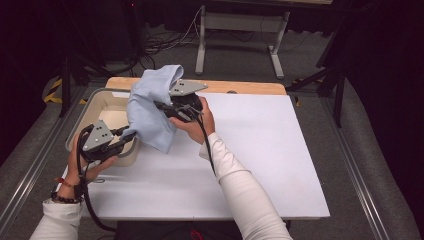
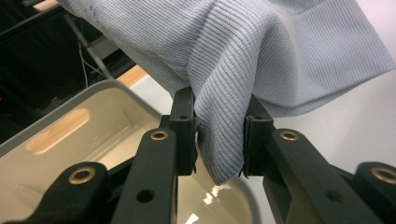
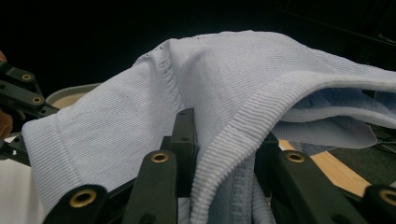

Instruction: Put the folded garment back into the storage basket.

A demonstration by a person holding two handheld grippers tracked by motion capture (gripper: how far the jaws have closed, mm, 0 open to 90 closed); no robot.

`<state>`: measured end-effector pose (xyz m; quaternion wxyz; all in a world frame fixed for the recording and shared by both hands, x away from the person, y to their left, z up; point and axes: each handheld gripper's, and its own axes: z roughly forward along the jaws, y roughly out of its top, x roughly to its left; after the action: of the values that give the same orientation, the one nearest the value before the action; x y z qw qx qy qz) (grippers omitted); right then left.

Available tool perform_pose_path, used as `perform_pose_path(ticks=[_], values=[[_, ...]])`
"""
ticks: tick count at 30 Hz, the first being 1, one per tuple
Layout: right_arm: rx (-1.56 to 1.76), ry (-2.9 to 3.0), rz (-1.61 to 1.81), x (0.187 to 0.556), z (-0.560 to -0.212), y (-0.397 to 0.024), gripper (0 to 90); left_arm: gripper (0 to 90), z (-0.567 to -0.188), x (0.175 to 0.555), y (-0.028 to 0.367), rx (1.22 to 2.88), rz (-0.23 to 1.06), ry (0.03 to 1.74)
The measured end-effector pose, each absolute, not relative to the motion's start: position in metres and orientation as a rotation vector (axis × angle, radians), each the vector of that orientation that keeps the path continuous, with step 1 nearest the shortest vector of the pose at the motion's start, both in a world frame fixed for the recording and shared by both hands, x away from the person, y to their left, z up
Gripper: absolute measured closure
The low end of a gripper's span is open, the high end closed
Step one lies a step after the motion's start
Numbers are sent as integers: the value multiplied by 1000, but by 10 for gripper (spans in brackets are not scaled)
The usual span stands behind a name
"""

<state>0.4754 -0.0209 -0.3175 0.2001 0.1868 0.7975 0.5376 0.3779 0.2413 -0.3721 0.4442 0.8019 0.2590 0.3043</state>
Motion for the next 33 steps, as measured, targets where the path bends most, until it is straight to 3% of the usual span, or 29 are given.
perform_pose_path(ticks=[15,33], values=[[468,2264,1530,486,-319,27,700,722,-375,374,280,1959,780,741],[474,2284,1553,493,-328,47,700,721,-379,374,297,1952,788,801]])
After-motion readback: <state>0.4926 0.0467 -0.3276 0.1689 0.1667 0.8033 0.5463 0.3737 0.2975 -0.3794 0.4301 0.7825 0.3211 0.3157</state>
